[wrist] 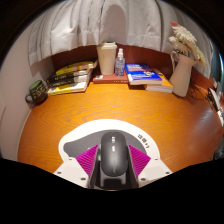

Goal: Arrange mouse

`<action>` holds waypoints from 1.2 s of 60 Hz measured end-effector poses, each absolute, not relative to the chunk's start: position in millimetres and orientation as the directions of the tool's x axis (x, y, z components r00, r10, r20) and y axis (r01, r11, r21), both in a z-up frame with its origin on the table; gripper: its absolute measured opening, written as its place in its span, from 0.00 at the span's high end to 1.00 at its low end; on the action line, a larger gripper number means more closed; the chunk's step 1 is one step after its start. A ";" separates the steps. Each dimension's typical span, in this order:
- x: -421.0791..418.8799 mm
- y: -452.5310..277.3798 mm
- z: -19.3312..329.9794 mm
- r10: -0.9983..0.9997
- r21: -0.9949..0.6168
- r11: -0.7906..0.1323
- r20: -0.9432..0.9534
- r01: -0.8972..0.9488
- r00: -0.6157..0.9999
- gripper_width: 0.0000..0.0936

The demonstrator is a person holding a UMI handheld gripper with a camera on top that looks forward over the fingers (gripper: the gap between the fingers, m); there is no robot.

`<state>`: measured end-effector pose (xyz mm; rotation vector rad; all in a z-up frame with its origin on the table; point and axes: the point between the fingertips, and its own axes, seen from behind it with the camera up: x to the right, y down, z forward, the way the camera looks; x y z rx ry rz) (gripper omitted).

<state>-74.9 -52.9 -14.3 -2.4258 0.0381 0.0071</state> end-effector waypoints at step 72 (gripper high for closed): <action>-110.5 -217.6 241.5 -0.020 -0.836 -0.548 0.001 -0.010 1.000 0.08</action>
